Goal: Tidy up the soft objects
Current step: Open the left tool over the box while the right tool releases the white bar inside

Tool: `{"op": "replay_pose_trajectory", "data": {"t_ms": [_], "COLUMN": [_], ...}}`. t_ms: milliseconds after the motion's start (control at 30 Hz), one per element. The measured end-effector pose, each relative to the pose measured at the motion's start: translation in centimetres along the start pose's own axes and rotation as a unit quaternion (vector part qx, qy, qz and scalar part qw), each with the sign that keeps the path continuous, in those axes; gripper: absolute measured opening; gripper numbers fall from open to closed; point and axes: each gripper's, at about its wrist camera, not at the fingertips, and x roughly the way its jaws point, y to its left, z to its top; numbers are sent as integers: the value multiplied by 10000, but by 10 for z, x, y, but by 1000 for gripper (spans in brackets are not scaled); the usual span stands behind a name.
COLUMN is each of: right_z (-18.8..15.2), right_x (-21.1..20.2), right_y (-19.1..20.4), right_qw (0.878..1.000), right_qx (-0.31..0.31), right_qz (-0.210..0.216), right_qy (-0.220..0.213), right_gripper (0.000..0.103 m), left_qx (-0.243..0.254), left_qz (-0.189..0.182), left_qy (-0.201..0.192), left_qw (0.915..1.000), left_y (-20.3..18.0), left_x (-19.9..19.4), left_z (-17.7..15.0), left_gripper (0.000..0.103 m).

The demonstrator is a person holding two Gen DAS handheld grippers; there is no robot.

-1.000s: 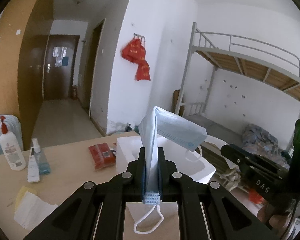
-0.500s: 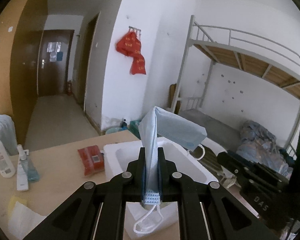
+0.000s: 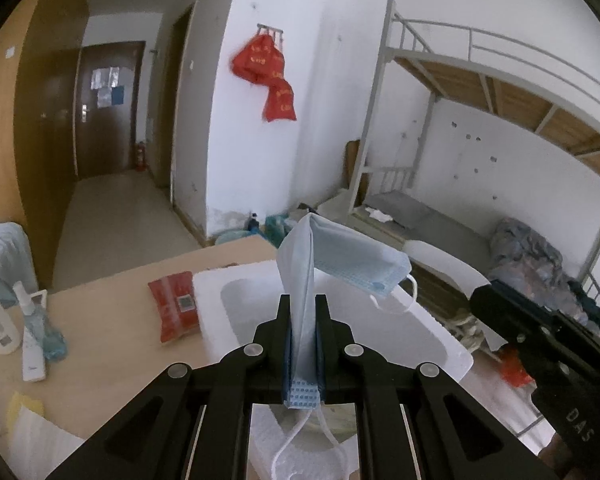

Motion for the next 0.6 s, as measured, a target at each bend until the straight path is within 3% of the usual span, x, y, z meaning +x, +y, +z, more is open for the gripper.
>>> {"op": "replay_pose_trajectory", "data": {"t_ms": [167, 267, 300, 333, 367, 400, 433, 533, 600], "right_z": [1, 3, 3, 4, 4, 4, 4, 3, 3], "right_x": [6, 9, 10, 10, 11, 11, 12, 14, 16], "right_y": [-3, -5, -5, -5, -5, -5, -5, -6, -8], "right_qw": [10000, 10000, 10000, 9999, 9999, 9999, 9999, 9999, 9999], "right_qx": [4, 13, 3, 0, -2, -7, -8, -1, 20], "right_qz": [16, 32, 34, 46, 54, 66, 71, 87, 108], "right_qy": [73, 86, 91, 93, 94, 95, 95, 105, 114], "right_gripper": [22, 22, 22, 22, 22, 22, 22, 22, 22], "left_qx": [40, 34, 52, 63, 63, 39, 1, -54, 29], "left_qz": [-3, 93, 145, 233, 266, 290, 311, 539, 623], "left_qy": [74, 95, 99, 84, 72, 29, -58, -380, -368], "left_qw": [10000, 9999, 9998, 9997, 9996, 9996, 9995, 9978, 9974], "left_y": [-3, -2, -2, -2, -1, 0, 1, 5, 6], "left_x": [9, 11, 13, 13, 12, 9, 6, -5, -5], "left_z": [-1, -1, 1, 1, 0, -1, -1, -1, 0], "left_gripper": [10, 16, 28, 51, 64, 84, 93, 102, 103]}}
